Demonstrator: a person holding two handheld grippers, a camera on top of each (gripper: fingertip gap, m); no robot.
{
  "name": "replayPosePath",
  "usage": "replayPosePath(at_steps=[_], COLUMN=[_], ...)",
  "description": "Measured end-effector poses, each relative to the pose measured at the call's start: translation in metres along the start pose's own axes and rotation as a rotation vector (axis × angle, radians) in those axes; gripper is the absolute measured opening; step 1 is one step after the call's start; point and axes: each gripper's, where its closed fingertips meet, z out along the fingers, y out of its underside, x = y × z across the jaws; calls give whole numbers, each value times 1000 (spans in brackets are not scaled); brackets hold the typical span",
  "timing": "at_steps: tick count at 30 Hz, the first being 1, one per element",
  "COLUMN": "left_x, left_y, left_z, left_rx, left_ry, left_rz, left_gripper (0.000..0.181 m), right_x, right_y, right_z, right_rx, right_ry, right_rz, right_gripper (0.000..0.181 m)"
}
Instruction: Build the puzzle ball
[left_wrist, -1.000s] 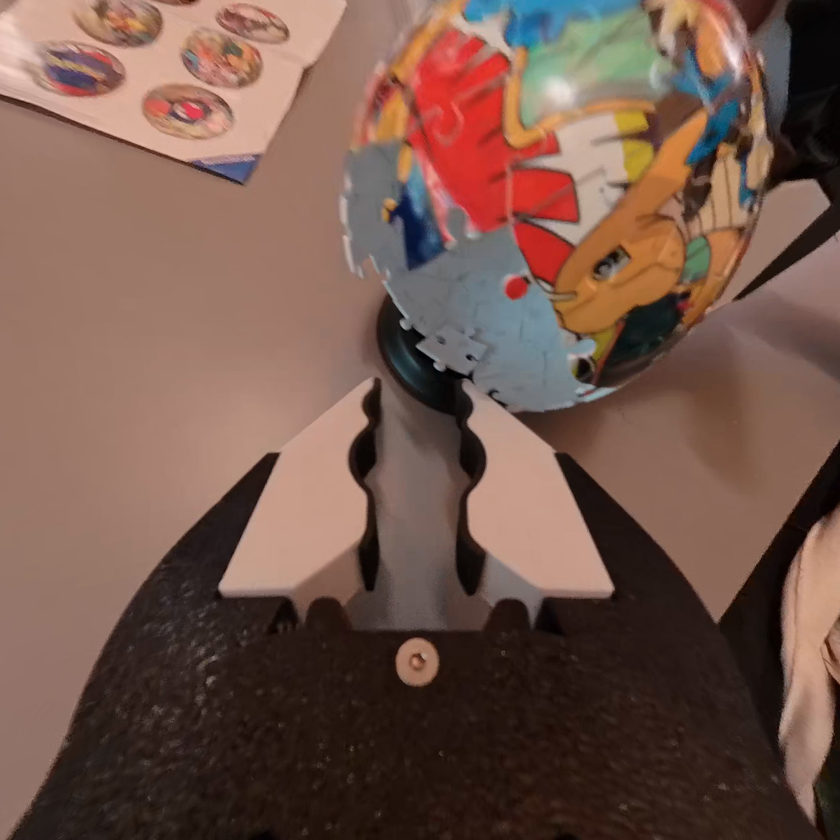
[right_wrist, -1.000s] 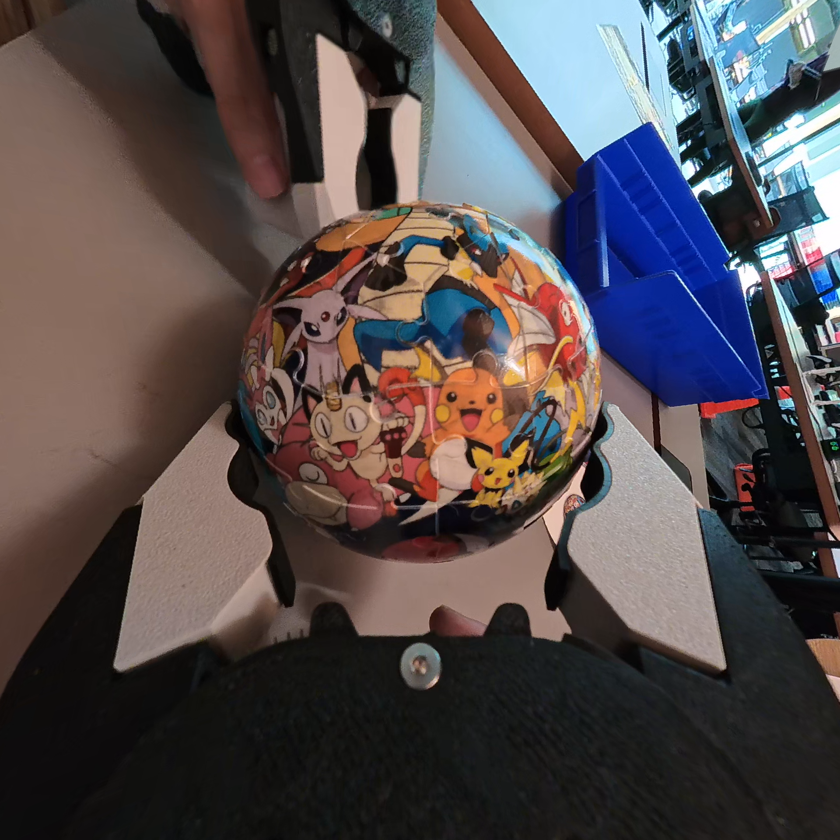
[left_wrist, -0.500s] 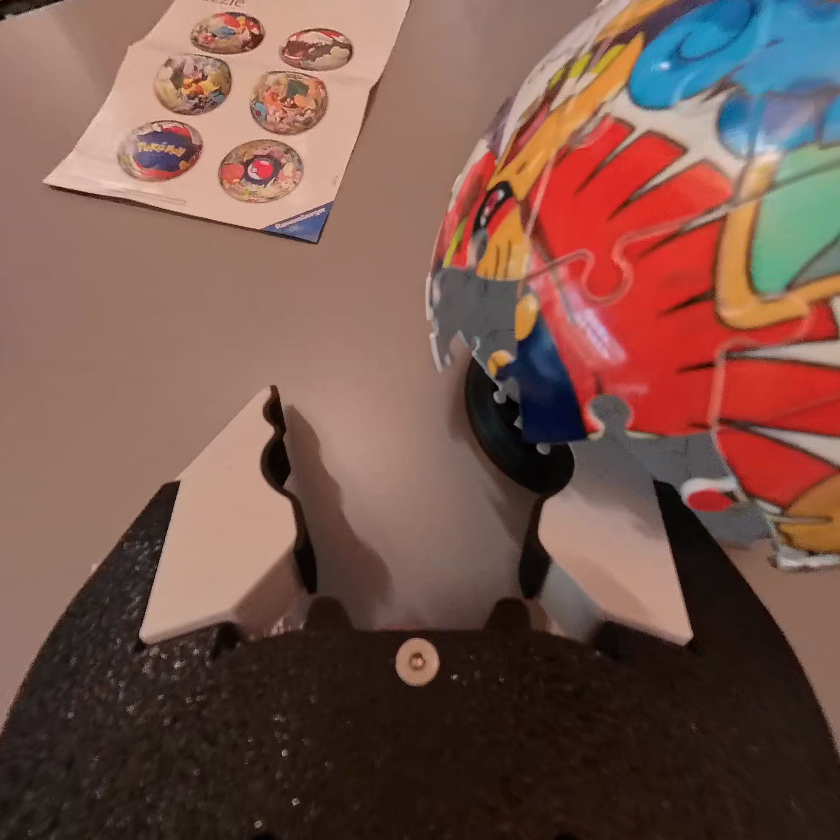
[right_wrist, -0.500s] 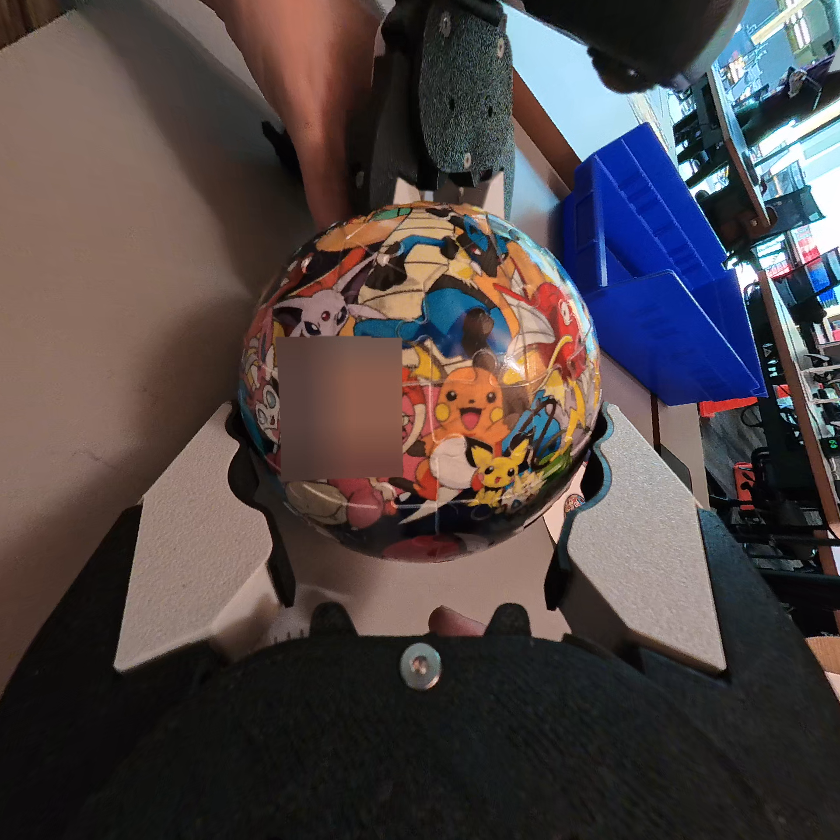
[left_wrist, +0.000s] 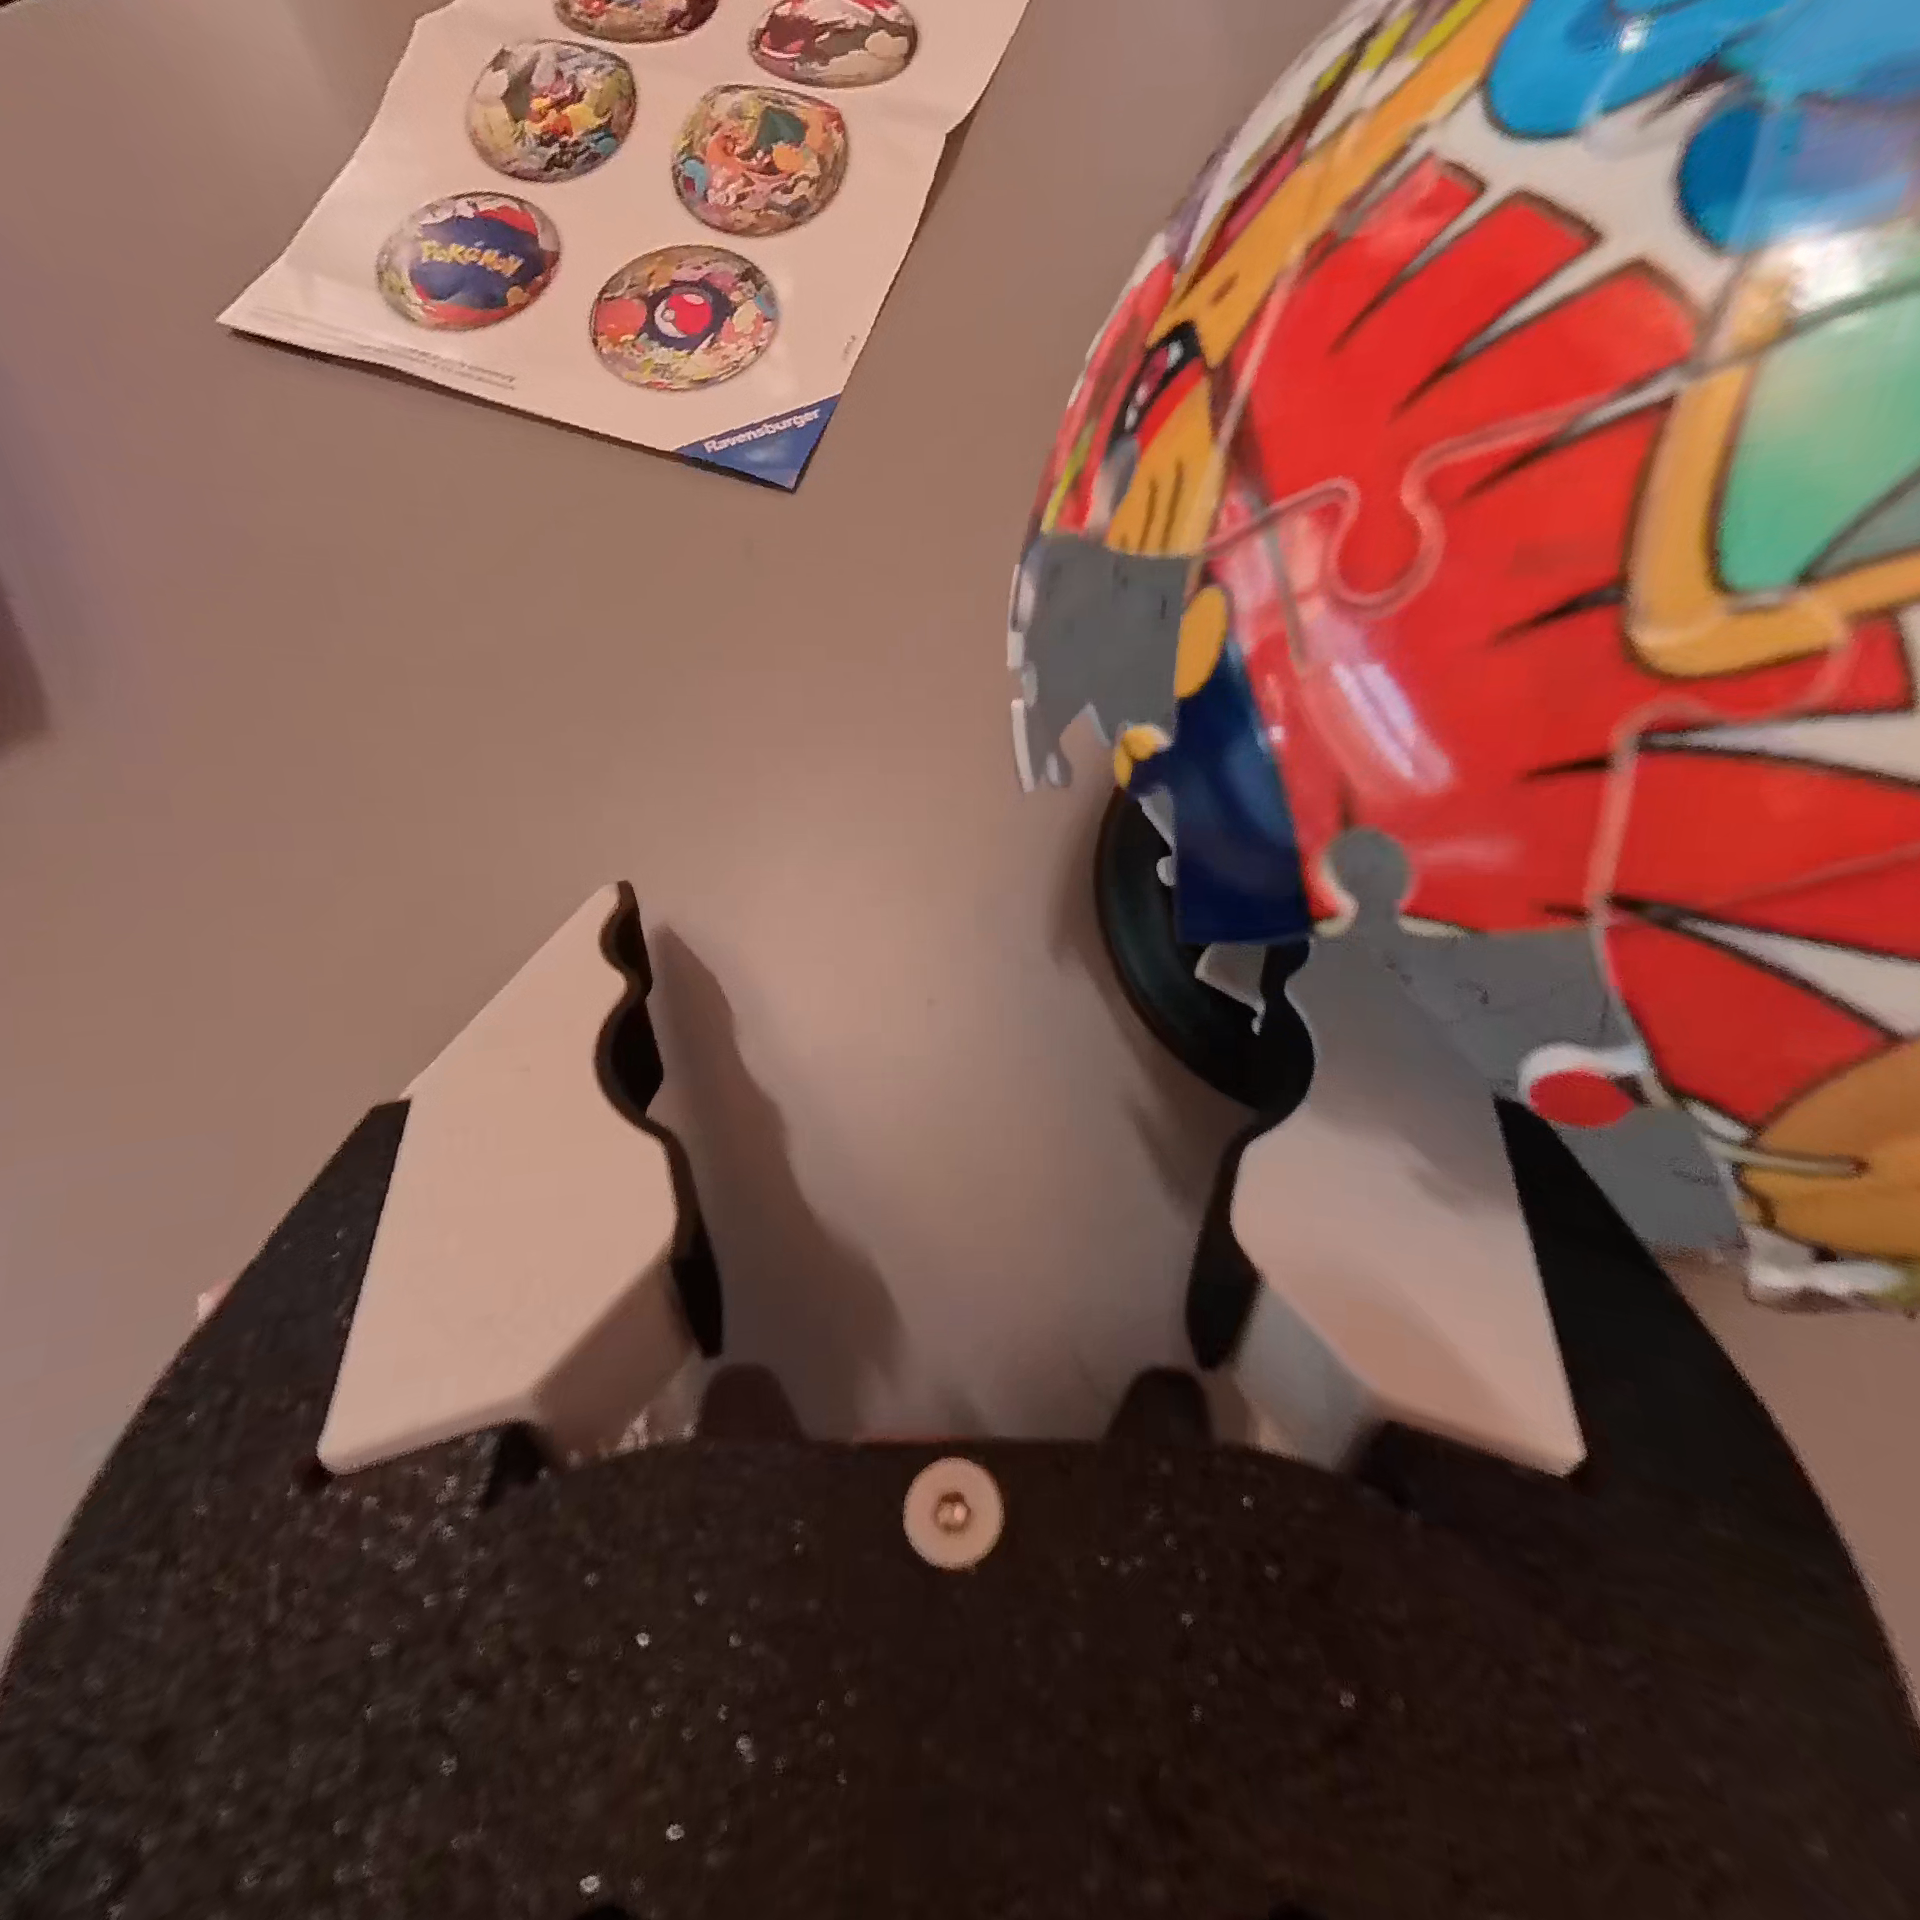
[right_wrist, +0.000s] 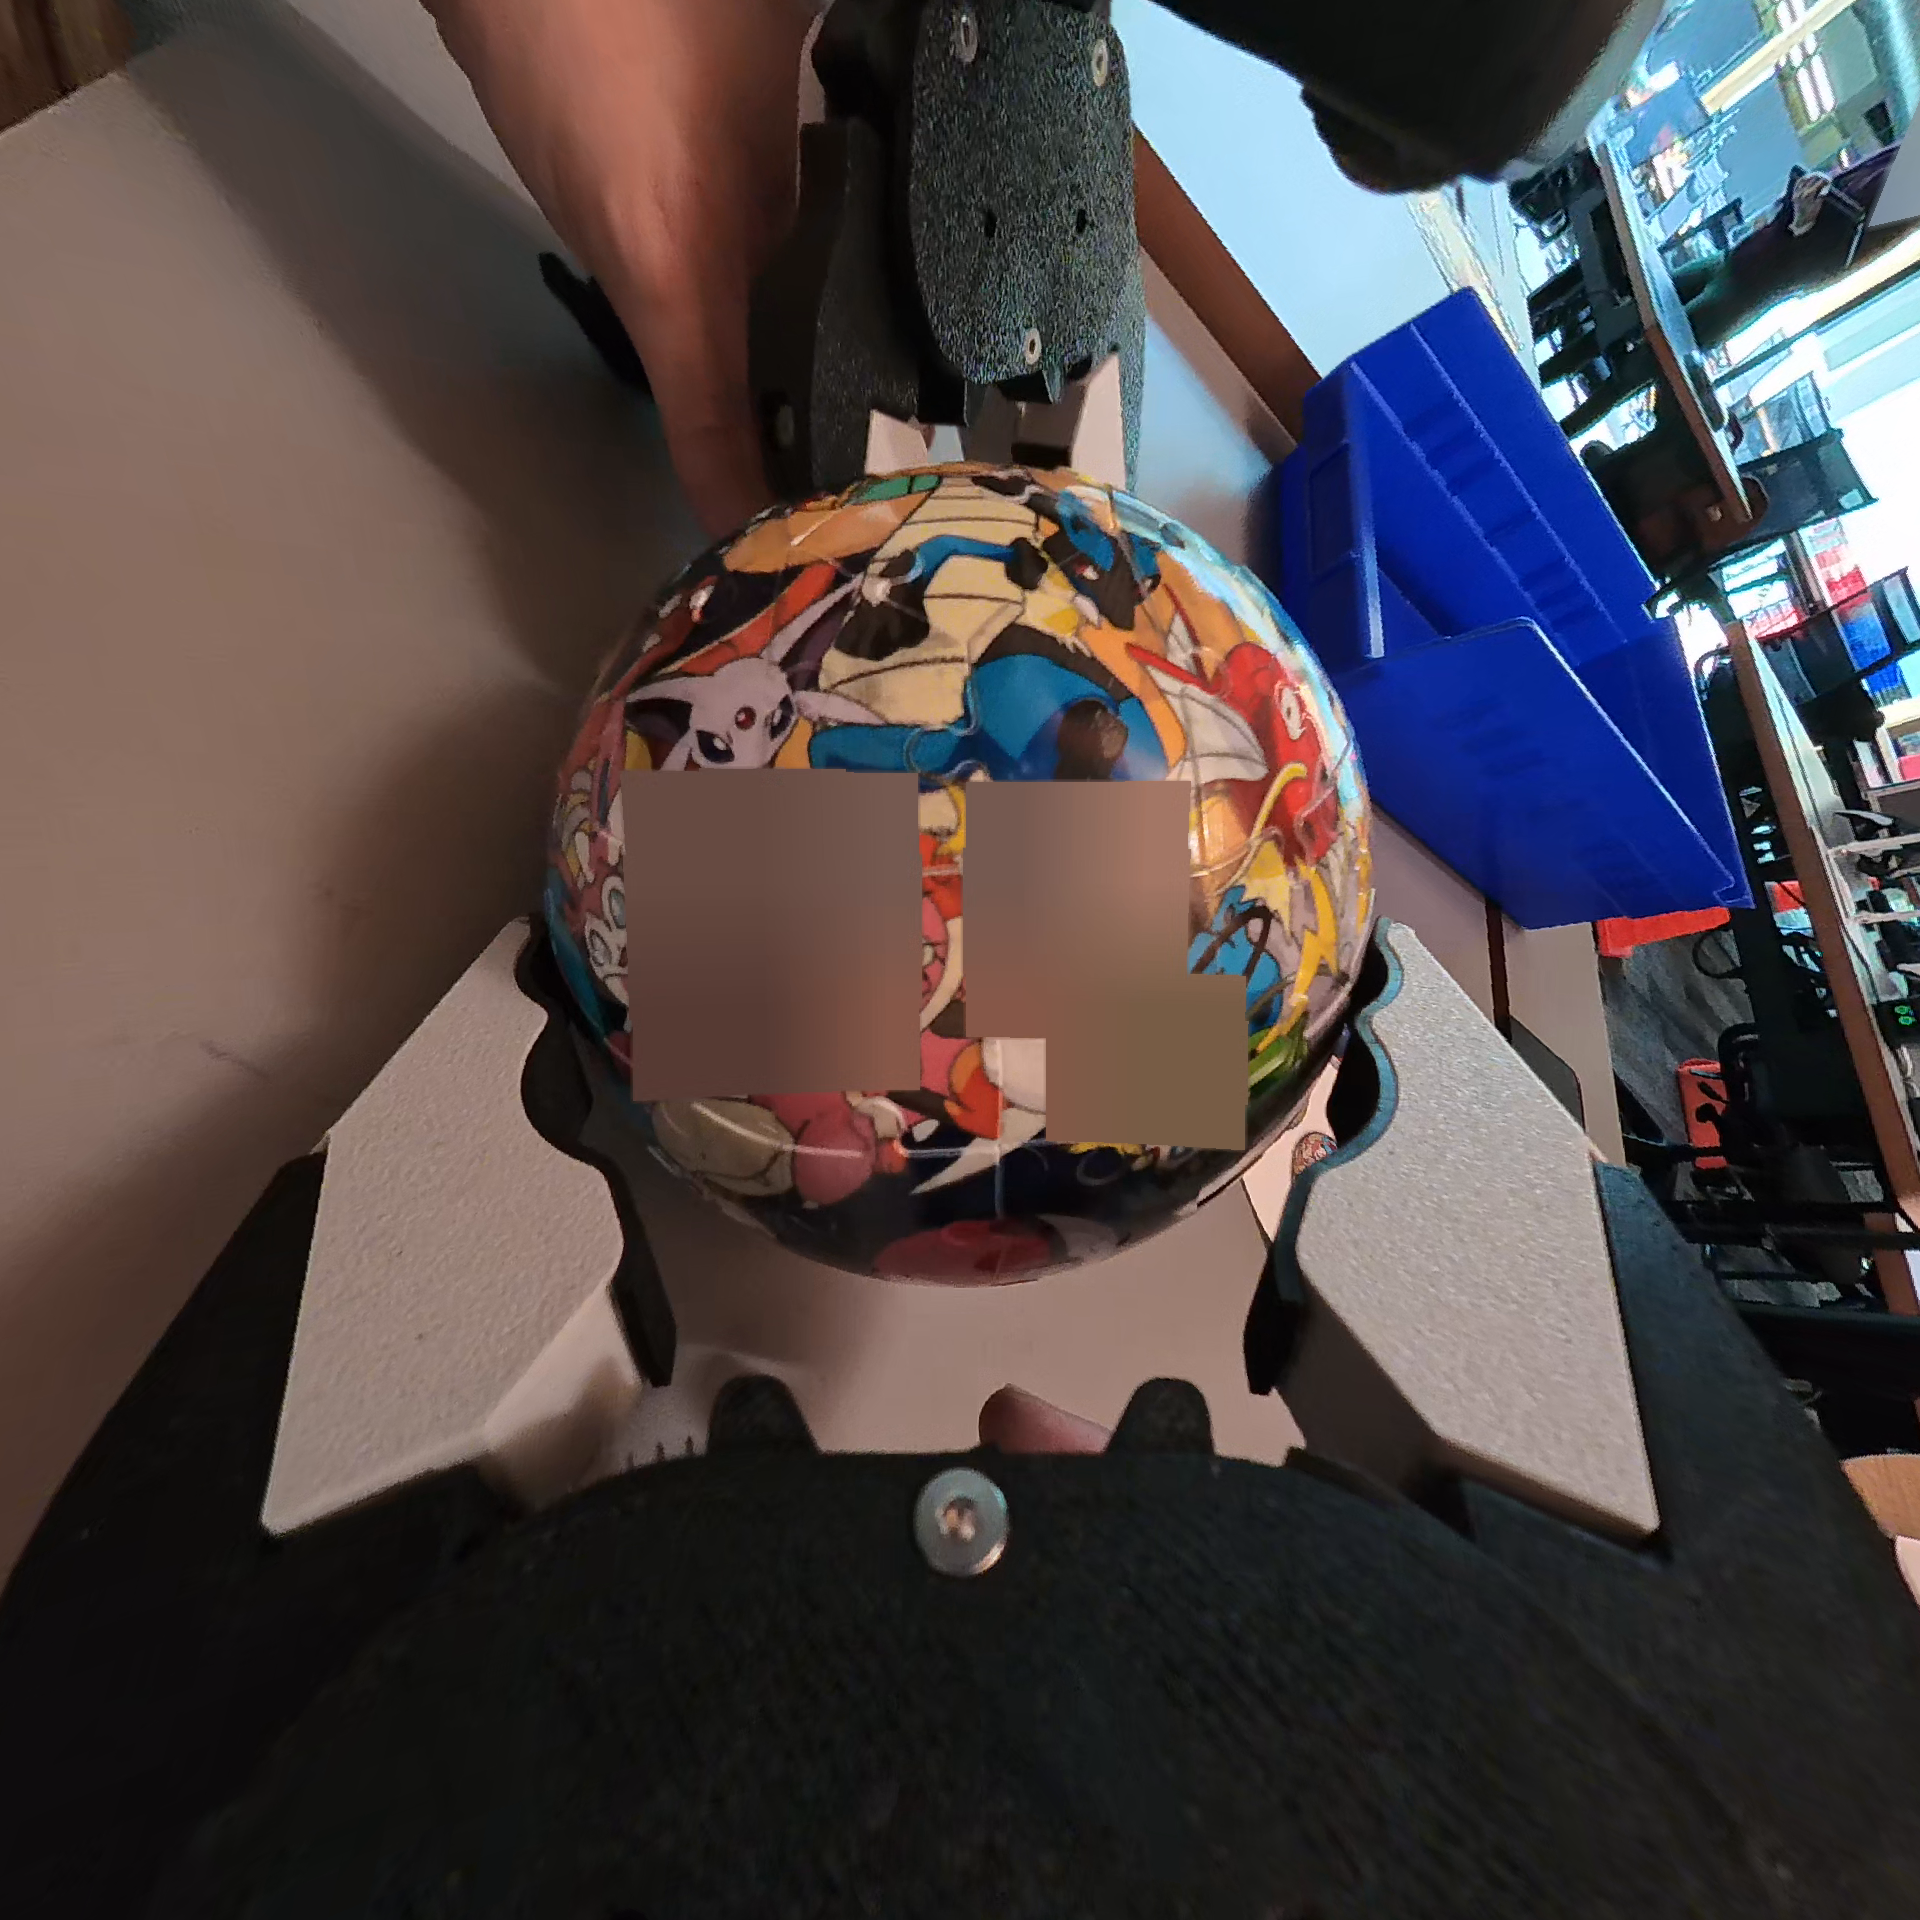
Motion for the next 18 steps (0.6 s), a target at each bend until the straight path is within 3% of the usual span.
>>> replayPosePath(at_steps=[1,11,18], left_x=[-1,-3,16], left_y=[1,1,4], left_z=[-1,-8,-7], left_rx=[-2,34,-5], left_ry=[-8,-16,96], left_rz=[-12,-127,9], left_gripper=[115,113,111], right_x=[0,0,0], right_y=[0,0,0], right_z=[0,0,0], right_rx=[-2,-5,-4], right_ry=[0,0,-3], right_rz=[-1,-2,-2], right_gripper=[145,145,145])
